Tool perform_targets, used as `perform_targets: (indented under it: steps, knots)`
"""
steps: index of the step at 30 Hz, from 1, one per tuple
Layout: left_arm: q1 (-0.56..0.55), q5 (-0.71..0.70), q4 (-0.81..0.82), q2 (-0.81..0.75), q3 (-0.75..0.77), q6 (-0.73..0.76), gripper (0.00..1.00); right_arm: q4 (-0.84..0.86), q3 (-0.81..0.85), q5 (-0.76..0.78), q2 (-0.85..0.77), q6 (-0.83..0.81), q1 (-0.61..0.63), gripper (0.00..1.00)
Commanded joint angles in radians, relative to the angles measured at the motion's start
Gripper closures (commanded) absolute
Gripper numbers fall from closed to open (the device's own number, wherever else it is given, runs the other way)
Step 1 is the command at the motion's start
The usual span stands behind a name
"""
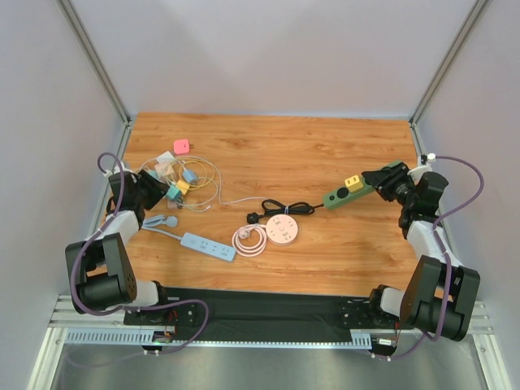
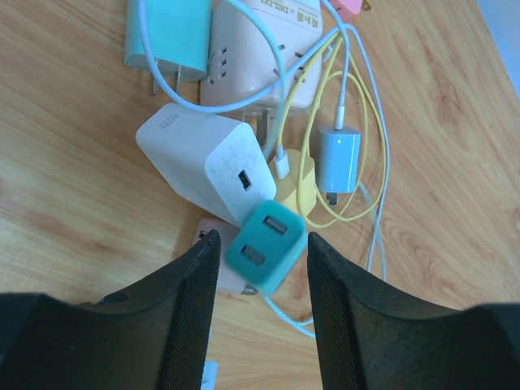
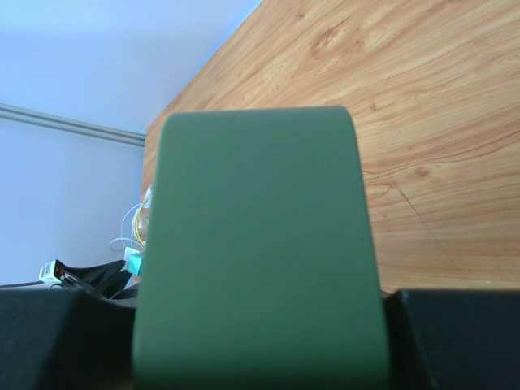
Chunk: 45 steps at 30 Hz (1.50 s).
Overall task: Pull the plug off the socket
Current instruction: Place the plug at the corner of the board, then remove the plug from the socket.
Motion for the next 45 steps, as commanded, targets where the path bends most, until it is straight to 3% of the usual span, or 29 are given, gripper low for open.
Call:
perform_targets:
  steps: [1, 6, 14, 22, 30, 38, 45]
  knots:
    - [0.01, 0.011, -0.001, 0.013, 0.037, -0.001, 0.43, 0.049, 0.04, -0.029, -0.006, 0.019, -0.013, 1.0]
    - [0.009, 0.011, -0.015, 0.002, 0.04, 0.012, 0.32, 0.049, 0.04, -0.031, -0.009, 0.021, -0.017, 1.0]
    - [0.009, -0.009, -0.081, -0.079, 0.065, 0.065, 0.02, 0.05, 0.04, -0.031, -0.009, 0.021, -0.017, 1.0]
    - [0.009, -0.012, -0.11, -0.201, 0.074, 0.137, 0.0, 0.05, 0.04, -0.032, -0.006, 0.019, -0.019, 1.0]
    - [-0.033, 0.128, -0.109, -0.275, 0.126, 0.228, 0.0, 0.047, 0.043, -0.034, -0.002, 0.013, -0.017, 1.0]
    - [-0.264, 0.27, -0.075, -0.263, 0.19, 0.312, 0.0, 0.044, 0.044, -0.04, 0.0, 0.005, -0.02, 1.0]
    - [-0.545, 0.249, -0.03, -0.249, 0.191, 0.439, 0.0, 0.046, 0.049, -0.057, 0.011, 0.01, -0.022, 1.0]
